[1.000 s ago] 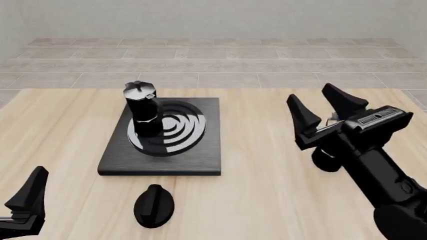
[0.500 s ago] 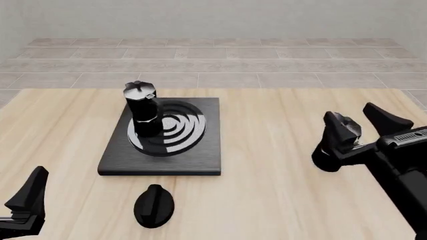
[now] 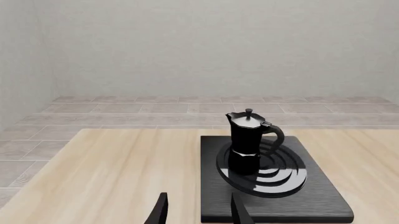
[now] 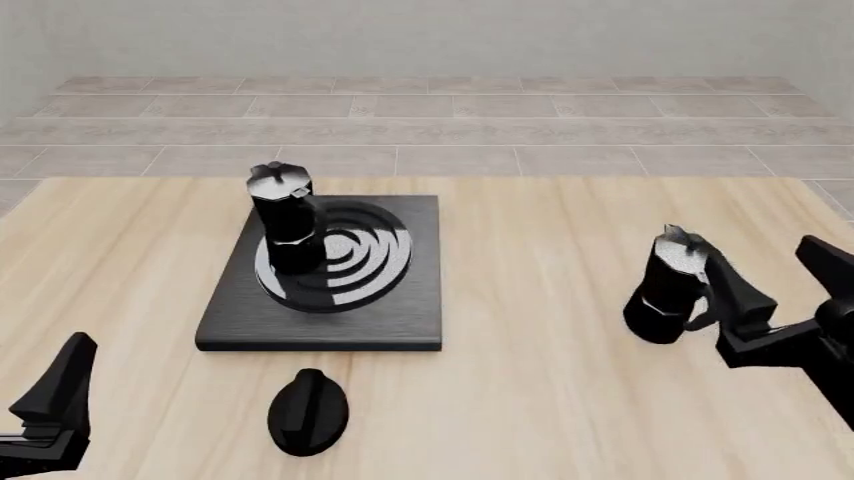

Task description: Put both moka pots on the stove.

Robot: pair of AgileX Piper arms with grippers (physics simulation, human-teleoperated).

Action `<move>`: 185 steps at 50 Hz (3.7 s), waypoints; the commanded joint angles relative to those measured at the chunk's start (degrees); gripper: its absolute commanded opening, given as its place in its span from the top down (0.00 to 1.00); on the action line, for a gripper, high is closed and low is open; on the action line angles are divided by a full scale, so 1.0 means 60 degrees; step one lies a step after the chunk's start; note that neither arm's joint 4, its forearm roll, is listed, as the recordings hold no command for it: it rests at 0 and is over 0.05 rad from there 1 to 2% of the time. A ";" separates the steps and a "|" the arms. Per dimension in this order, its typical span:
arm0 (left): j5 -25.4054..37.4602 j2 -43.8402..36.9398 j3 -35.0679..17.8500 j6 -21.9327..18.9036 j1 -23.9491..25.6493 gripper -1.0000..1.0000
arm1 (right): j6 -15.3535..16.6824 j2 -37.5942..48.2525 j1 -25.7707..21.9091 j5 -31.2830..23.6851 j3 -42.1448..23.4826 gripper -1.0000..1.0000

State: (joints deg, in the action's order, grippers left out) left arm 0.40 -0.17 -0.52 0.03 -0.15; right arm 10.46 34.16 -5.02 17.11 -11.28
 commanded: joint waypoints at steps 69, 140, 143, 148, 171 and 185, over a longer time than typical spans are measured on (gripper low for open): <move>-0.0088 -0.0040 0.0044 -0.0002 -0.0017 0.00 | -0.0637 0.2606 0.0634 -0.0130 0.0190 0.00; -0.0075 -0.0030 0.0044 -0.0001 -0.0022 0.00 | 0.0266 0.7930 0.1304 0.5618 0.0776 0.00; -0.0075 -0.0029 0.0044 -0.0002 -0.0022 0.00 | 0.0340 0.8106 0.1342 0.5801 0.0754 0.00; -0.0075 -0.0029 0.0044 -0.0001 -0.0022 0.00 | 0.0399 0.8332 0.1410 0.6019 0.0696 0.00; -0.0076 -0.0028 0.0044 -0.0003 -0.0021 0.00 | 0.0568 0.9167 0.1442 0.6698 0.0347 0.00; -0.0075 -0.0029 0.0044 -0.0002 -0.0023 0.00 | 0.0492 0.8625 0.1126 0.6656 0.0385 1.00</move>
State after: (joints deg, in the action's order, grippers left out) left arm -0.06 -0.34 -0.25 0.02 -0.28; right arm 13.63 87.19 2.13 56.83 -8.37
